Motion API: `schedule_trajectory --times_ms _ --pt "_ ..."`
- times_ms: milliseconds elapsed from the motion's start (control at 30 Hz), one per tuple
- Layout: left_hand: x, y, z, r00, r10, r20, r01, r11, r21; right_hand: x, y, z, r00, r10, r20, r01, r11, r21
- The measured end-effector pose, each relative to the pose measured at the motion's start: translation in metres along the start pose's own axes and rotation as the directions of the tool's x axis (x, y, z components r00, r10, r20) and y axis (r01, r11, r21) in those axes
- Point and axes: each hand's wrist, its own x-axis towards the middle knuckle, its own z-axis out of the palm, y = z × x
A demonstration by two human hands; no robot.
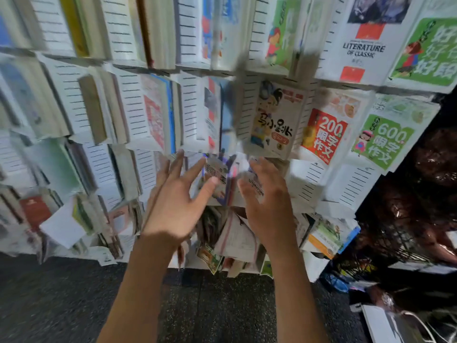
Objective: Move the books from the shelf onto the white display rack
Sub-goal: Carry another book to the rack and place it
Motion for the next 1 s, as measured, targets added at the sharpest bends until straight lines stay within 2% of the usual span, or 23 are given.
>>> schedule_trajectory --times_ms 233,367,633,800,1000 --pt "-0.045 -0.071 -0.103 0.974 -0.037 -0.225 0.043 0.999 0.021 -0.014 -0.109 0.065 0.989 -0.135 0.052 0.135 0.991 0.007" --pt "-0.071 -0.137 -0.171 0.952 -0.105 -0.287 0.118 0.993 0.028 -0.037 -0.179 0.13 0.979 -0.183 0.095 0.182 0.983 0.021" --pt "-0.117 -0.266 -0.288 0.889 -0.204 -0.41 0.223 0.975 -0.002 -0.08 -0.309 0.259 0.961 -0.176 0.212 0.131 0.969 0.211" --pt "-0.145 -0.328 -0.339 0.854 -0.257 -0.451 0.292 0.956 0.007 -0.097 -0.368 0.328 0.919 -0.259 0.298 0.193 0.953 0.235" --pt "-0.159 -0.39 -0.384 0.799 -0.346 -0.491 0.393 0.92 -0.009 -0.097 -0.421 0.394 0.829 -0.366 0.423 0.272 0.925 0.267"
